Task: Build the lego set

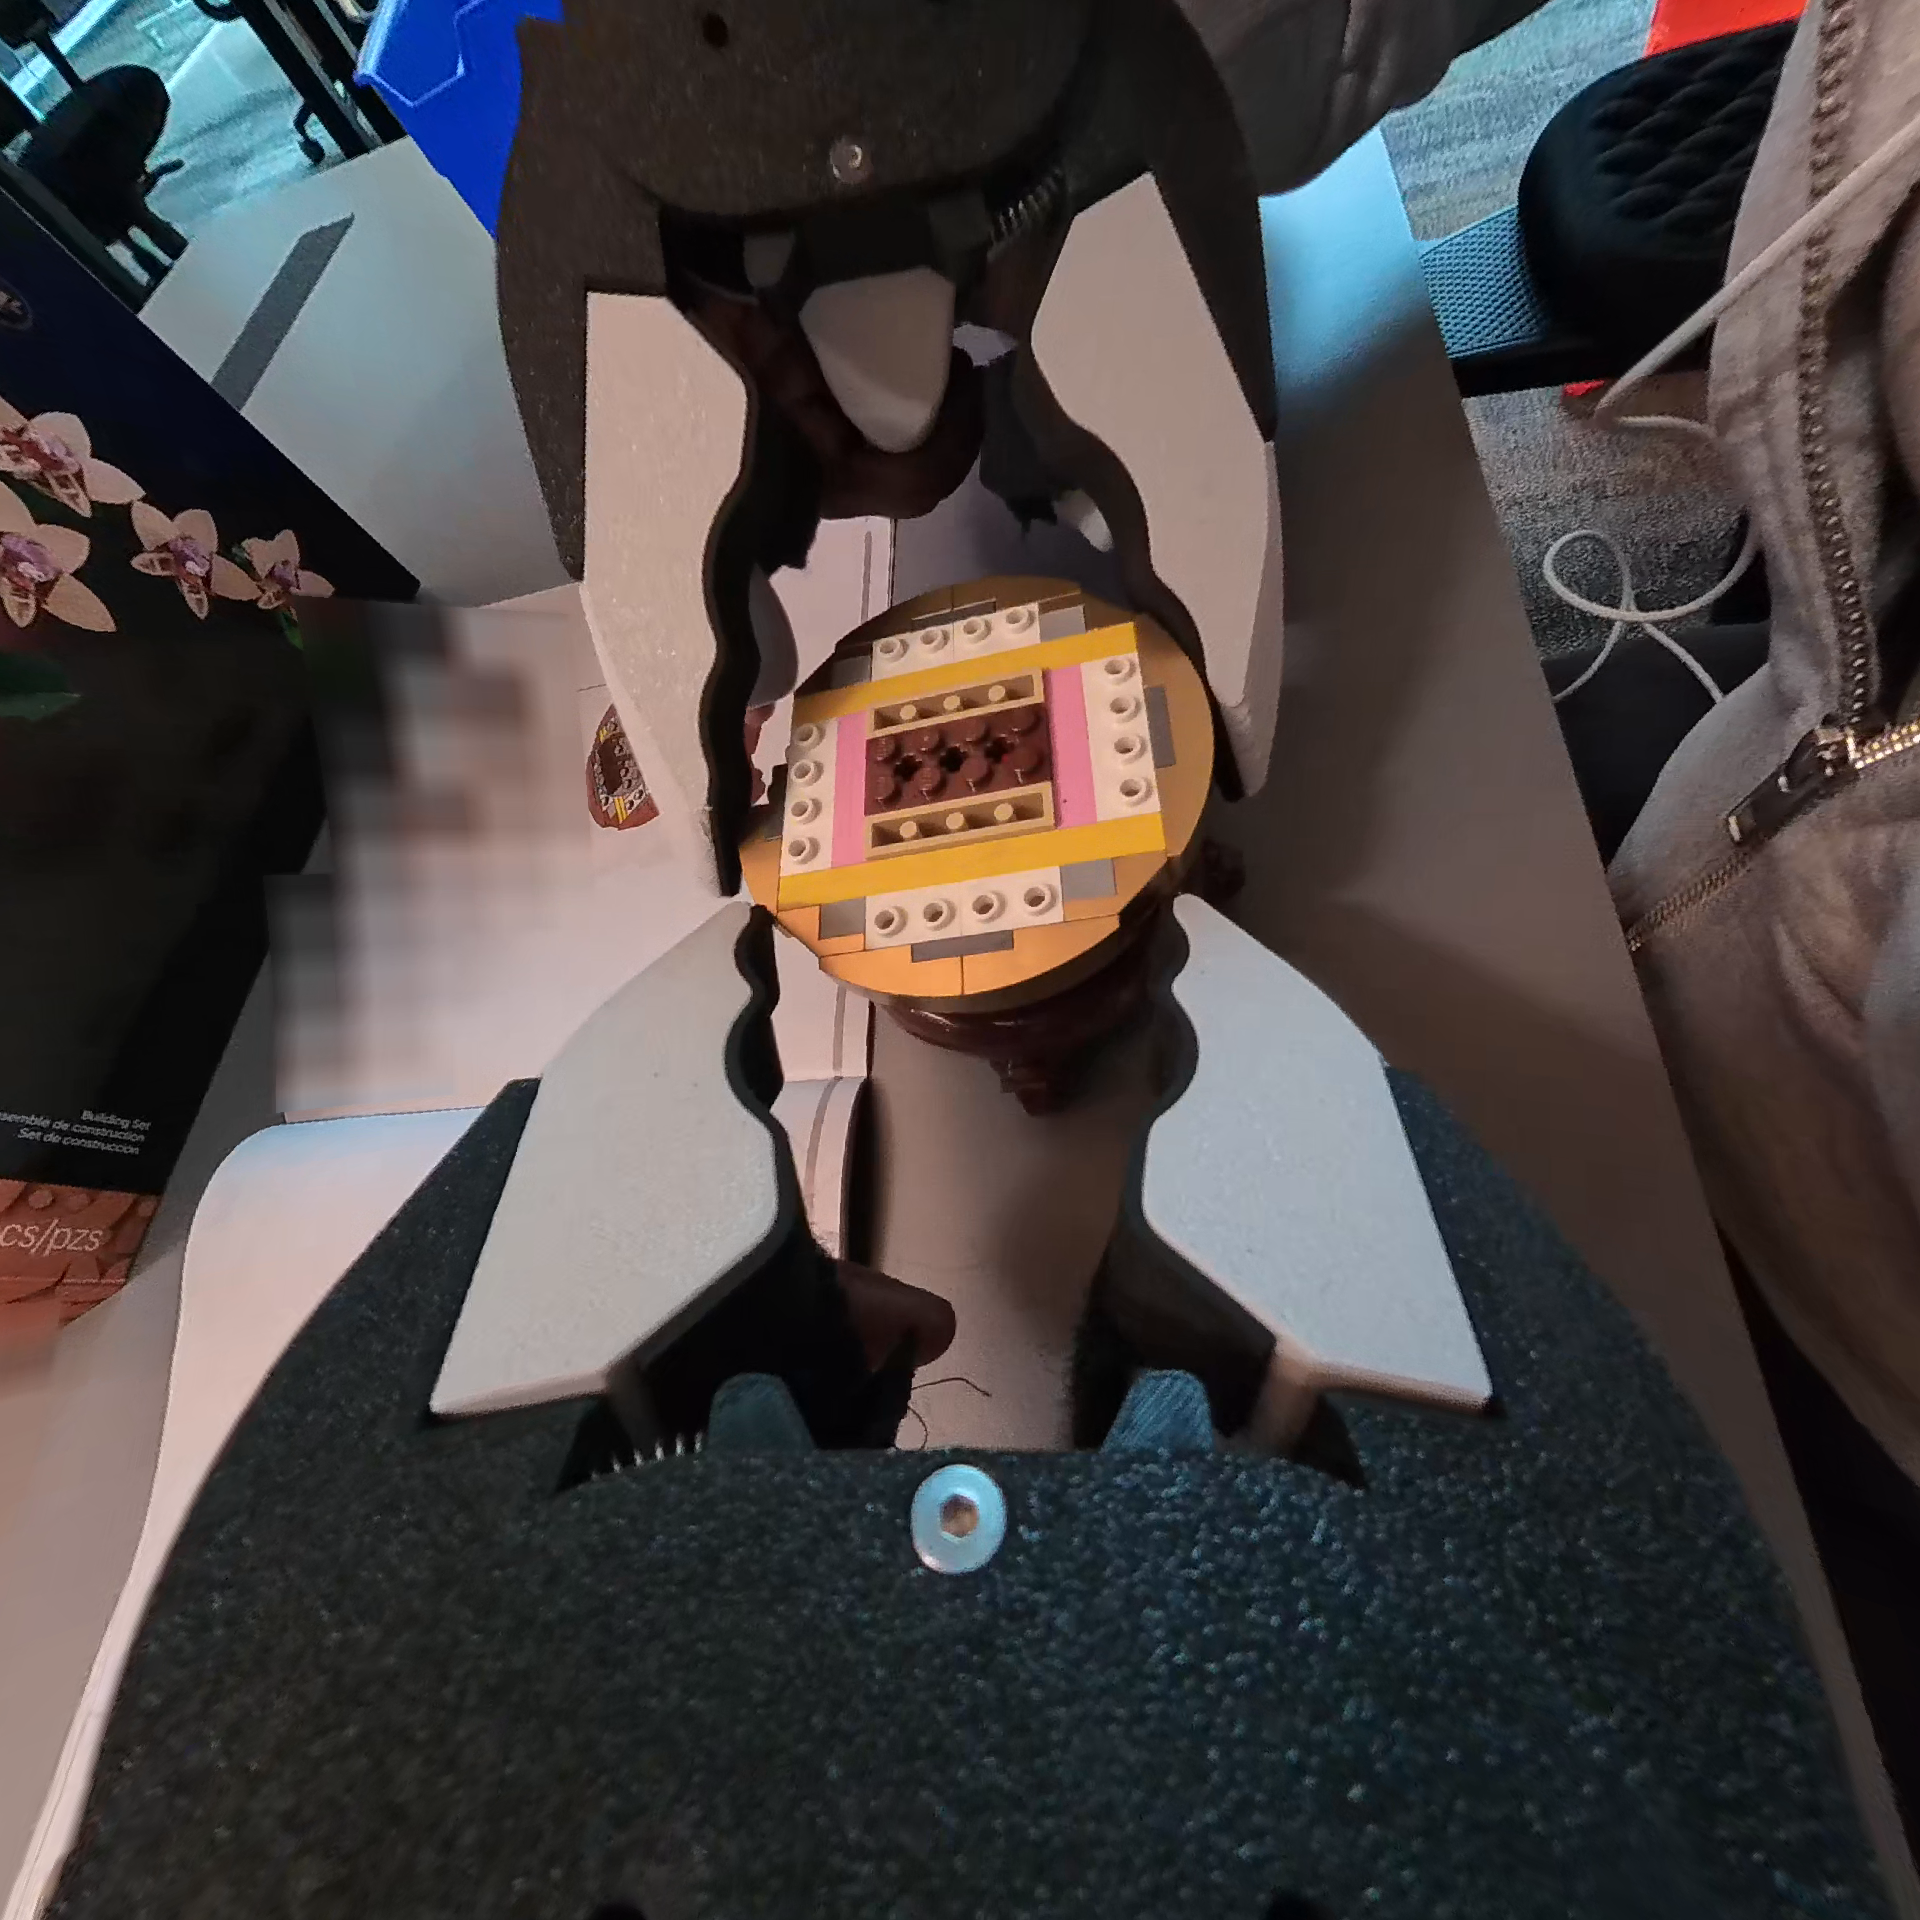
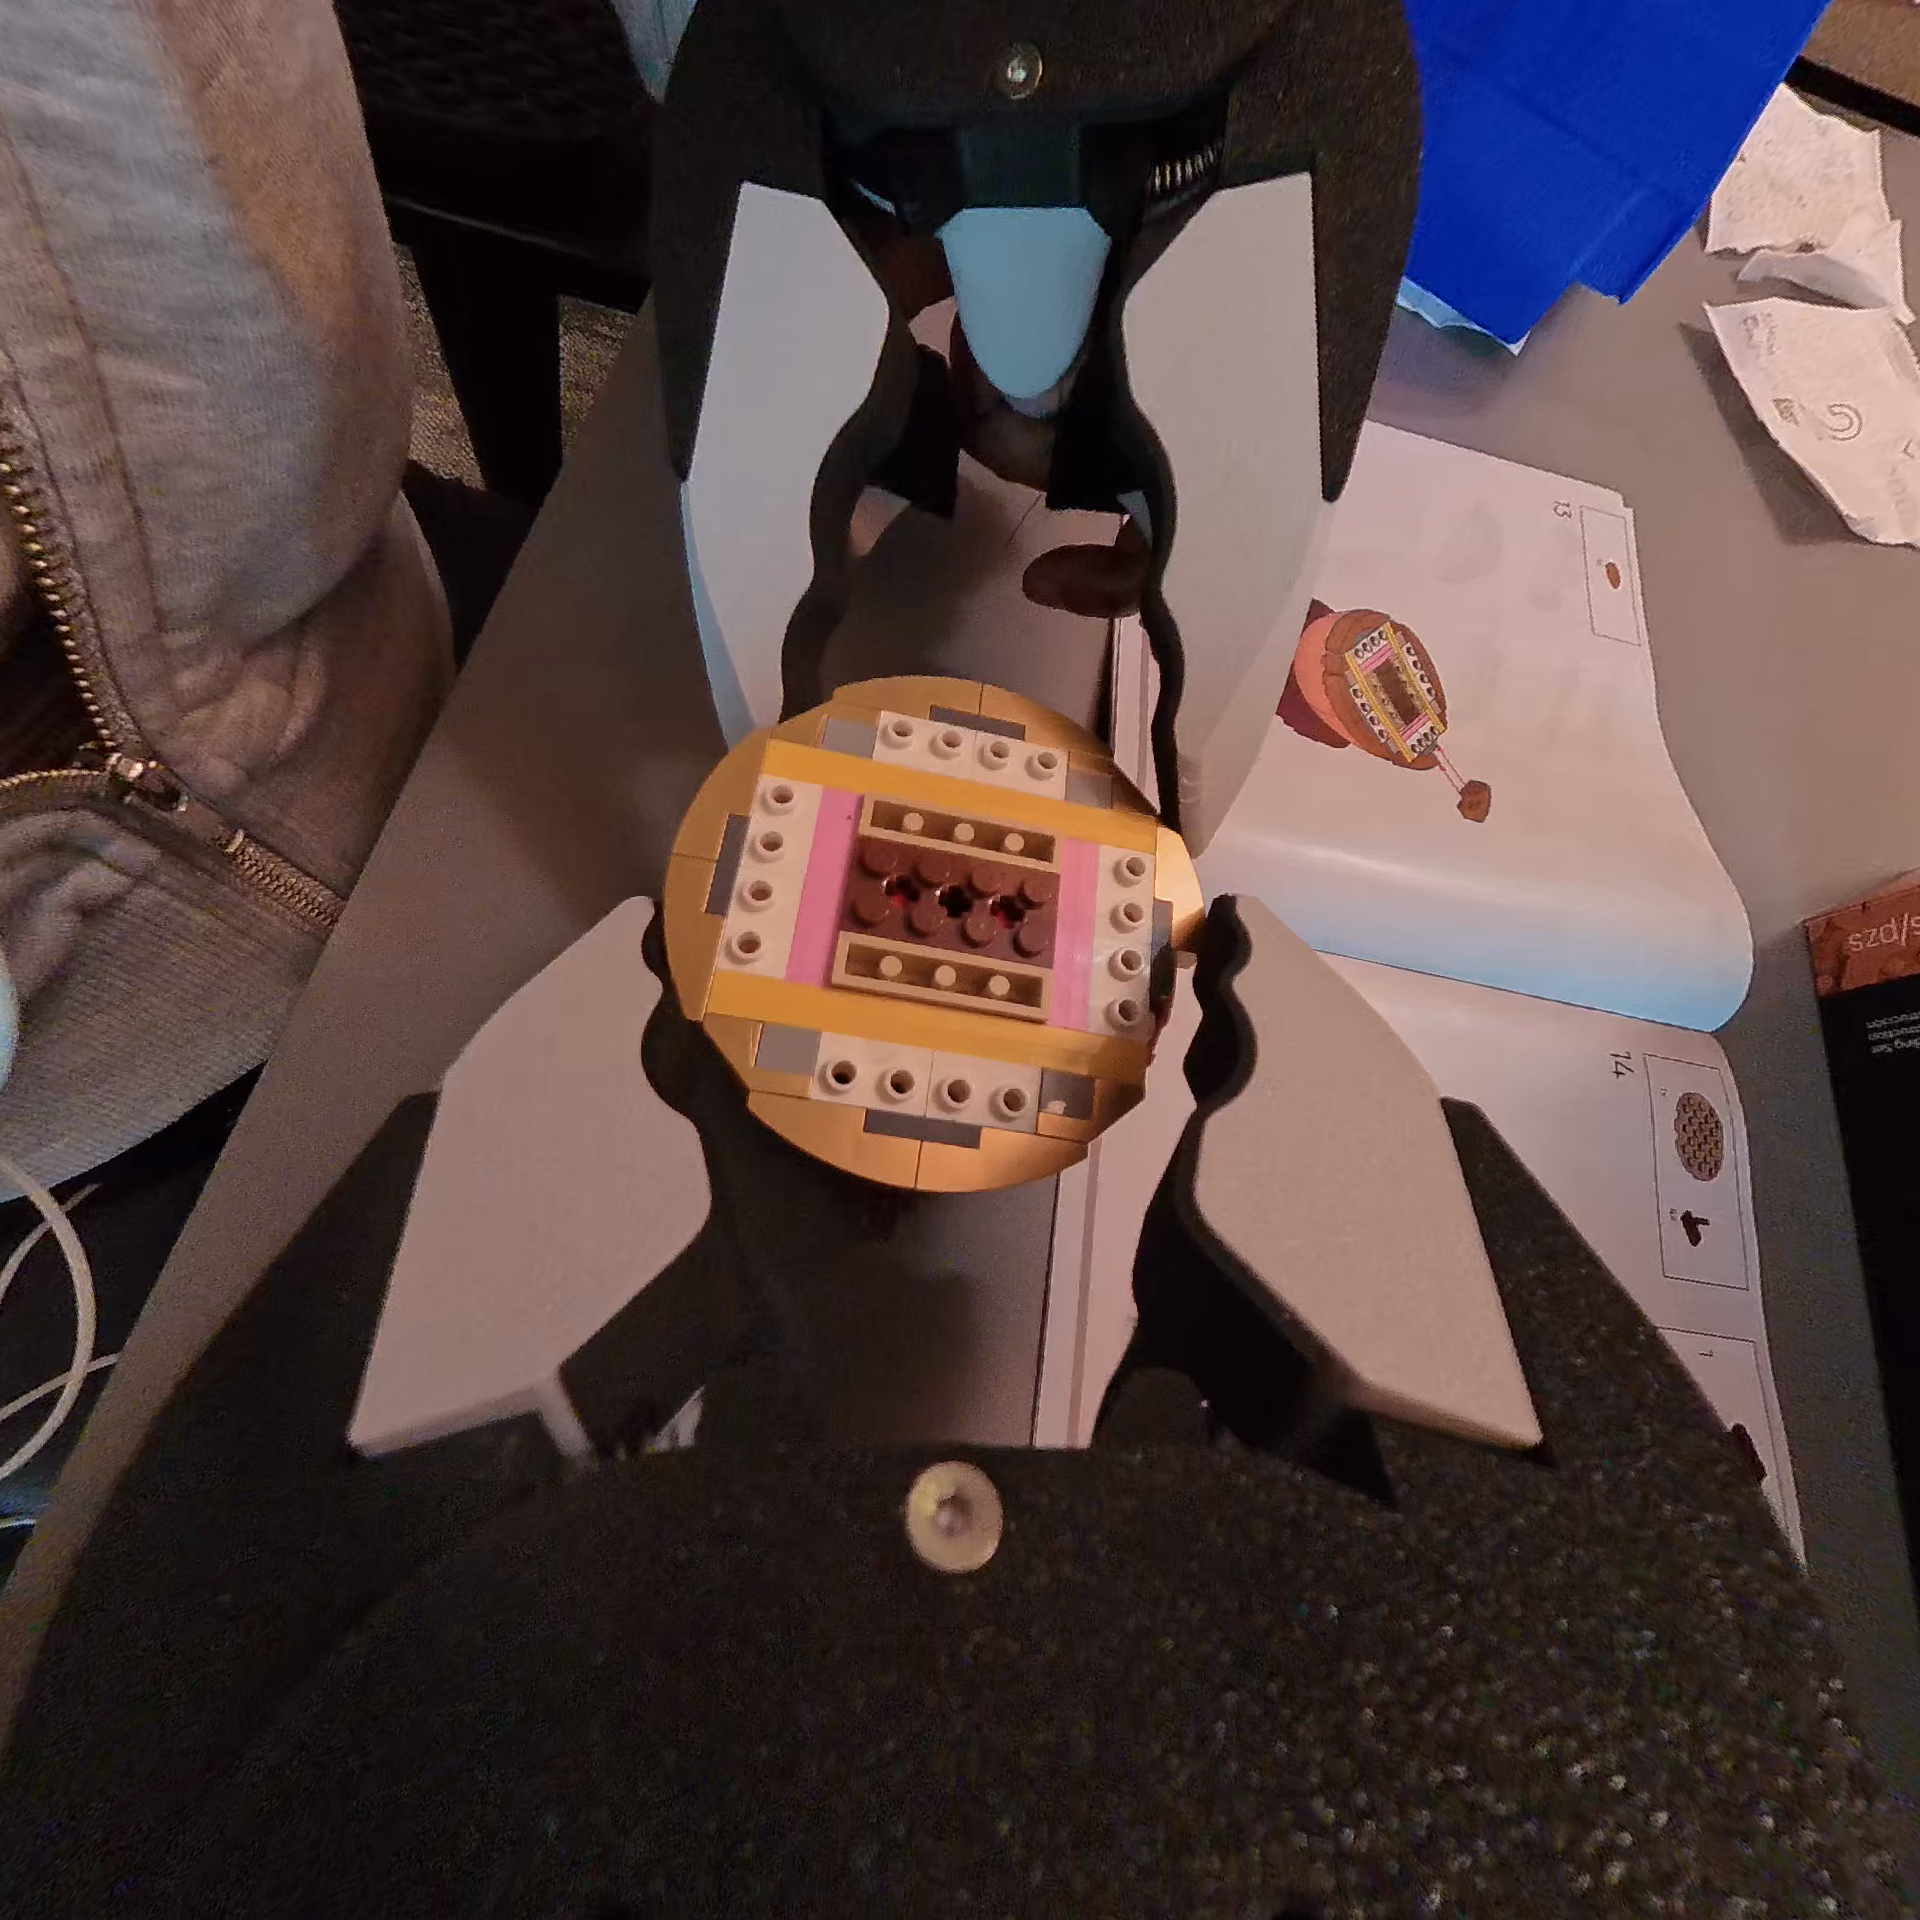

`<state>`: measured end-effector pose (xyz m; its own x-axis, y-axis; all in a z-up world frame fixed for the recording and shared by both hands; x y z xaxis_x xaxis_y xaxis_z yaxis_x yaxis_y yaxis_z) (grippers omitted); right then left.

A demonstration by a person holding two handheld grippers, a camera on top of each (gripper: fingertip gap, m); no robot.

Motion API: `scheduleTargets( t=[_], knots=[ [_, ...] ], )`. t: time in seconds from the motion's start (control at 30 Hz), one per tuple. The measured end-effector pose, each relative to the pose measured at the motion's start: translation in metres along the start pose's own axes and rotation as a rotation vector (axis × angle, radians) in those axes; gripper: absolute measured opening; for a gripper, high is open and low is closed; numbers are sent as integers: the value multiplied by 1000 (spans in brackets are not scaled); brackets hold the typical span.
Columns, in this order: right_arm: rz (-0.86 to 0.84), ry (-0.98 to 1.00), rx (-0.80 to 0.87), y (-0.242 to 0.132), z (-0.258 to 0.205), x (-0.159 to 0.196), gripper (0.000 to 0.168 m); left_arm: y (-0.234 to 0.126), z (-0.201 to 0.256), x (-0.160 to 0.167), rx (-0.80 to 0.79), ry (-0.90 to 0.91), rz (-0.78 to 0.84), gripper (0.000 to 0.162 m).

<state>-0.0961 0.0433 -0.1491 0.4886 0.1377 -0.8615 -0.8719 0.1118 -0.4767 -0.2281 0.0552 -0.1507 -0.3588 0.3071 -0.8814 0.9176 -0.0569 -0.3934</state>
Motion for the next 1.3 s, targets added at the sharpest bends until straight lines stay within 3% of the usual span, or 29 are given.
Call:
scheduleTargets(
  t=[0.43,0.47,0.53,0.6,0.7,0.77,0.9,1.03,1.13,1.2,1.3],
  knots=[
    [35,37,2,-3,0,3,96,1,0,0,-16,-5,2,70],
    [51,55,13,-5,-2,1,112,0,-1,0,-28,-6,-10,75],
    [102,121,29,-19,-2,-2,119,-3,-5,2,-48,-20,-19,89],
    [194,192,95,-46,3,-1,105,-12,-6,3,-52,-62,16,89],
    [180,374,503,-98,30,33,44,-28,-12,3,-100,-105,63,85],
    [84,521,669,-116,39,61,27,-40,-19,0,-145,-155,147,76],
    [-181,550,760,-109,48,94,25,-54,-30,-9,-184,-276,321,65],
    [-254,544,728,-100,57,103,24,-58,-34,-12,-192,-292,347,61],
    [-245,538,703,-102,61,105,8,-56,-34,-10,-203,-296,345,58],
    [-183,408,723,-104,61,93,8,-56,-36,-11,-209,-331,370,57],
    [-37,-79,787,-103,49,41,8,-54,-46,-17,-187,-475,454,49]
  ],
)
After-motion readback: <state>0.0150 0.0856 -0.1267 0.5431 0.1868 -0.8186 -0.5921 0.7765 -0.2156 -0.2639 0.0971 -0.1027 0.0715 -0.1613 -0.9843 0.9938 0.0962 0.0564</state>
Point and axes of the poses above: each gripper's, where its closed fingertips meet, y out along the fingers, x out of its underside, z = x × y across the jaws, the point moved 8 cm from there along -y, back along the fingers, and after that the axes turned 9 degrees about z, right-handed, at the moved point
